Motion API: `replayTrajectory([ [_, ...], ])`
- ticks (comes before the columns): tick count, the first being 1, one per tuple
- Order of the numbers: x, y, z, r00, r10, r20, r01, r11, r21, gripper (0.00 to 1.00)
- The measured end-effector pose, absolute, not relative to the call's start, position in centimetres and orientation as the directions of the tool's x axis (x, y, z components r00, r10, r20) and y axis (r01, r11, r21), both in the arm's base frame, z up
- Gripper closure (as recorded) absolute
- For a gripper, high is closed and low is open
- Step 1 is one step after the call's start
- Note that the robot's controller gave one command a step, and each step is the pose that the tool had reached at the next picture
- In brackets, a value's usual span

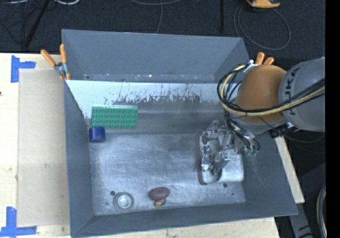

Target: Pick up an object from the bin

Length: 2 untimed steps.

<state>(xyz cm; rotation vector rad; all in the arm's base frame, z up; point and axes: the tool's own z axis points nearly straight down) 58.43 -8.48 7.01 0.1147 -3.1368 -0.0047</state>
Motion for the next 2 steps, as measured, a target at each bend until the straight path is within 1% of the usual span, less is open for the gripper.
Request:
replayTrajectory([
  [1,49.2,-2.2,7.5,-0.983,-0.185,-0.02,-0.185,0.983,-0.007,0.0],
  [2,47.9,4.0,7.3,-0.997,-0.071,-0.019,-0.071,0.997,-0.001,0.0],
])
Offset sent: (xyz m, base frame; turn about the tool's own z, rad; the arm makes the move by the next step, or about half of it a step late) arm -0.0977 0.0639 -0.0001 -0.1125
